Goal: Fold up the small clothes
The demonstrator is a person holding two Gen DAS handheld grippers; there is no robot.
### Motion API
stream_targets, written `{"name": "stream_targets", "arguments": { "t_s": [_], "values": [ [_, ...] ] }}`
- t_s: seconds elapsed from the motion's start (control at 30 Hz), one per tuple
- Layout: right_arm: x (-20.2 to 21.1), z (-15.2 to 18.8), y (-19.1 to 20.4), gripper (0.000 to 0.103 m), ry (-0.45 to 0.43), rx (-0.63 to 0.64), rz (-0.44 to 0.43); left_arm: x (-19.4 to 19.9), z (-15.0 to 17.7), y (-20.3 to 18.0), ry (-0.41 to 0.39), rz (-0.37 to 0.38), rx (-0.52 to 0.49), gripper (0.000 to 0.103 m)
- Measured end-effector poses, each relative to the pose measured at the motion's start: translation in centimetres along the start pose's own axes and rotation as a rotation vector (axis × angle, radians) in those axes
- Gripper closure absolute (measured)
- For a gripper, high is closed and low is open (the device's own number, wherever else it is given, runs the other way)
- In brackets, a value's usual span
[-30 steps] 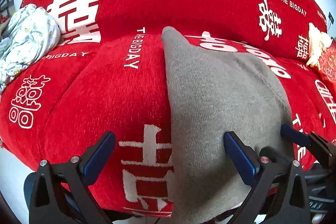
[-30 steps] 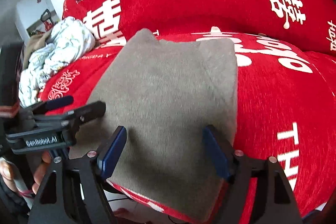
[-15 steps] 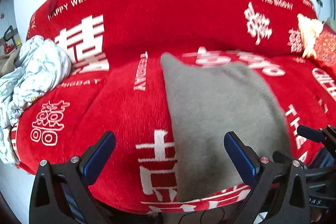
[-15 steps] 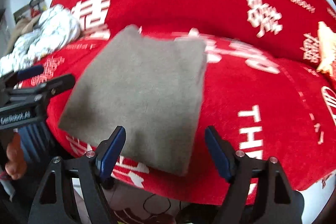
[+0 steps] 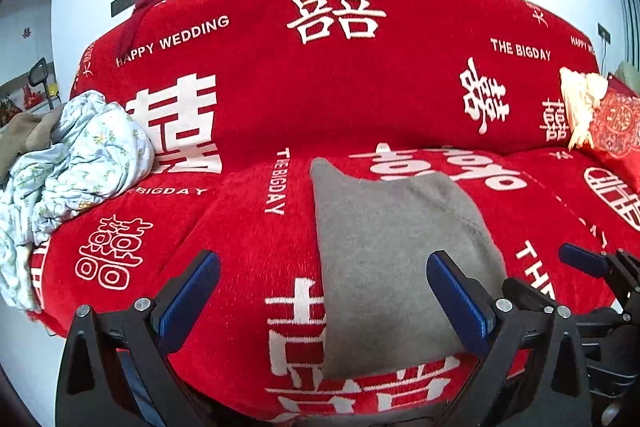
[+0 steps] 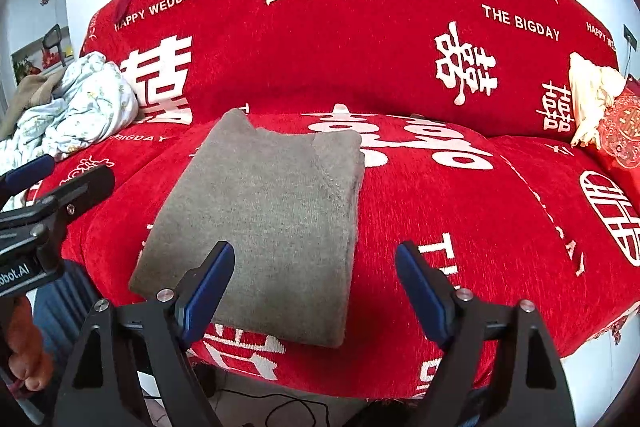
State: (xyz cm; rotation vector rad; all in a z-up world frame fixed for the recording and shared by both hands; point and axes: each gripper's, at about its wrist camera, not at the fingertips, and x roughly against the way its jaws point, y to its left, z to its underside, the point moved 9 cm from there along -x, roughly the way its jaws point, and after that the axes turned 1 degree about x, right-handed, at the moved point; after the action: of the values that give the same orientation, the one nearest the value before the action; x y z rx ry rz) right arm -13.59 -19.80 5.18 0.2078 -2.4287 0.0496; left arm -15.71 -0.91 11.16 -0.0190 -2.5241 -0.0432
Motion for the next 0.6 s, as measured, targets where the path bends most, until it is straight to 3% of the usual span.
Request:
{"name": "stream_targets", "arguments": {
  "t_s": [0.6],
  "values": [
    [1.0,-0.3,1.3,0.018,-0.025,0.032,0.001,1.5,0.0,-1.1,0.002,0.038,-0.025,0.000]
  ]
}}
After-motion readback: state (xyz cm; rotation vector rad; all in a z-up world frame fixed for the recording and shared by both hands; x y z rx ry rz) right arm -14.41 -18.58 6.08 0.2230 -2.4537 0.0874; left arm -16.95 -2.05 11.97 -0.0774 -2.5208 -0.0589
